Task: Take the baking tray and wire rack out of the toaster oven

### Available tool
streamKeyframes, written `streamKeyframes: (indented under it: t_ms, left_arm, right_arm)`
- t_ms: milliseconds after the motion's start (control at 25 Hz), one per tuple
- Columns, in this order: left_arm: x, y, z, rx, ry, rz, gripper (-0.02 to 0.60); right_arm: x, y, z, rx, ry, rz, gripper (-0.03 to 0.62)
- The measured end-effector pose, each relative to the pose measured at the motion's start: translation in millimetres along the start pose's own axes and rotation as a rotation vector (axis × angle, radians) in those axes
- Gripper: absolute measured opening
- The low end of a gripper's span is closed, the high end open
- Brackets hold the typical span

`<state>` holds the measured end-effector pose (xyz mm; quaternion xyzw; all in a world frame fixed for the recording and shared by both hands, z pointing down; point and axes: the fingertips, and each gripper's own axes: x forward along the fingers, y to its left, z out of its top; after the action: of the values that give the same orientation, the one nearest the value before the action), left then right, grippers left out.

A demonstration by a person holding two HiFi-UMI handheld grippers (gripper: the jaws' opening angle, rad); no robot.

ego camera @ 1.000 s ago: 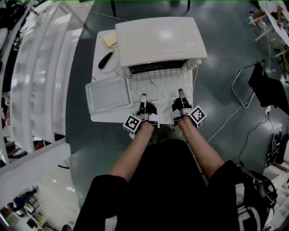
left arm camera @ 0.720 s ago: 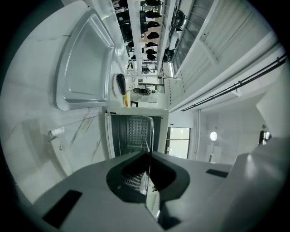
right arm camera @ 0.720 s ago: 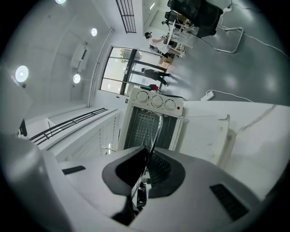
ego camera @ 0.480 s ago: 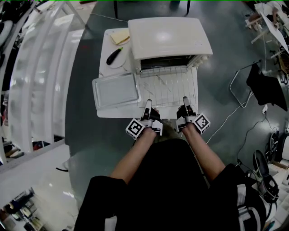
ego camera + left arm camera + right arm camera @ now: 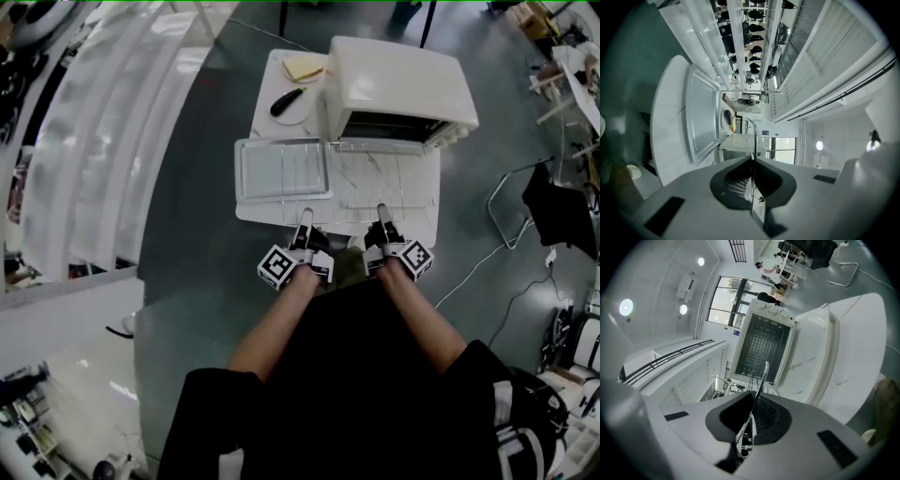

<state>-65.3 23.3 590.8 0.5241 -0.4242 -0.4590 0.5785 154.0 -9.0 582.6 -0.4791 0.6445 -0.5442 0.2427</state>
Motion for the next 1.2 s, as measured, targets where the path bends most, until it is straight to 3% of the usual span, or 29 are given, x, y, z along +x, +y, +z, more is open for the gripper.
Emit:
streamKeyframes:
  t_ms: [240, 520, 800, 960, 1200]
  left_arm:
    - [-41.0, -0.6, 67.9, 0.047, -0.073, 0.024, 0.019]
    - [-57.6, 3.1, 130.0, 0.086, -0.143, 0.025, 0.020]
    - [-44.7, 13.9, 155.9, 0.129, -0.156, 0.051, 0.020]
    - [-31.5, 24.3, 174.8, 0.081, -0.146, 0.057, 0.020]
    - [-10.3, 56.3, 187.4, 0.064, -0.090, 0.156, 0.020]
  right_arm:
    - [26.0, 18.5, -73.5, -0.023, 0.149, 0.018, 0.025]
    - [62.6, 31.9, -127.9, -0.046, 0.239, 0.064, 0.025]
    - [94.2, 26.6, -143.1, -0.032, 0.285, 0.076, 0.025]
    - [116.8, 18.5, -153.4, -0.017, 0.289, 0.035, 0.025]
    - [137.8, -3.9, -157.9, 0.014, 0.298, -0.029, 0.026]
